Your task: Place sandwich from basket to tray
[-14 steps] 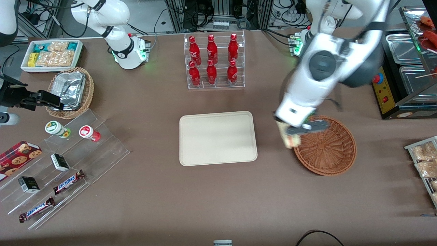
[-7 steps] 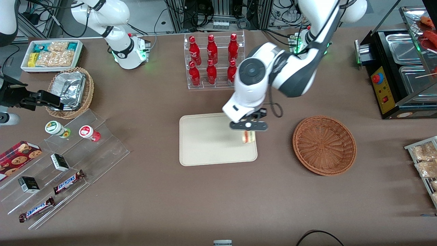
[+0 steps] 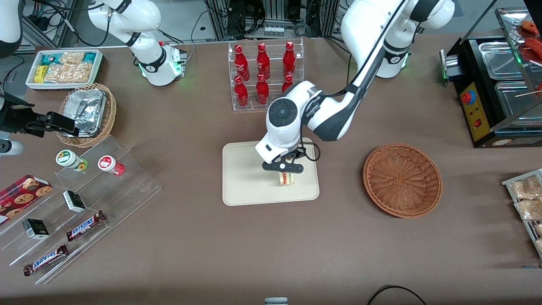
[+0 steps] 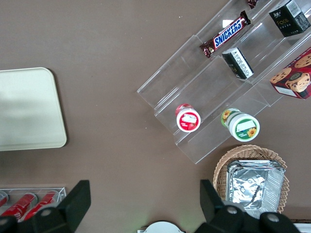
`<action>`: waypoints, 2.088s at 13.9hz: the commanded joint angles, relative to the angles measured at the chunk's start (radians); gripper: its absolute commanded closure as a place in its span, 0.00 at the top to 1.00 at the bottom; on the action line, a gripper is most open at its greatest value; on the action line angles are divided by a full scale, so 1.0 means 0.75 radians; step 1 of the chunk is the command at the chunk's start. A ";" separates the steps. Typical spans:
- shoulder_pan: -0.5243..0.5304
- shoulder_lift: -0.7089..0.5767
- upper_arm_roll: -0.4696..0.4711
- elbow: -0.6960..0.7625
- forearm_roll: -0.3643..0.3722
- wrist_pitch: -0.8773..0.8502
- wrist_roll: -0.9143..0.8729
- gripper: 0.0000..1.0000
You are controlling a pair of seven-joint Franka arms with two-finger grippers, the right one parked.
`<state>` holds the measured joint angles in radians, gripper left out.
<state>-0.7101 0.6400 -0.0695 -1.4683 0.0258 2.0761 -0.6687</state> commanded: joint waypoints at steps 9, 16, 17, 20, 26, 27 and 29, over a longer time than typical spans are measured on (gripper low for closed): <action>-0.100 0.155 0.021 0.045 -0.010 0.087 -0.070 0.00; -0.102 0.169 0.023 0.052 -0.012 0.087 -0.082 1.00; -0.092 0.155 0.023 0.054 -0.020 0.085 -0.086 1.00; -0.080 0.074 0.033 0.098 -0.043 0.036 -0.125 1.00; -0.007 -0.249 0.125 0.092 -0.022 -0.270 -0.115 1.00; 0.028 -0.305 0.131 0.086 -0.020 -0.323 -0.099 1.00; 0.130 -0.399 0.134 0.080 -0.018 -0.440 0.038 1.00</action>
<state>-0.6706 0.4204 0.0341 -1.3674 0.0096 1.8054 -0.7117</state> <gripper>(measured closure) 0.000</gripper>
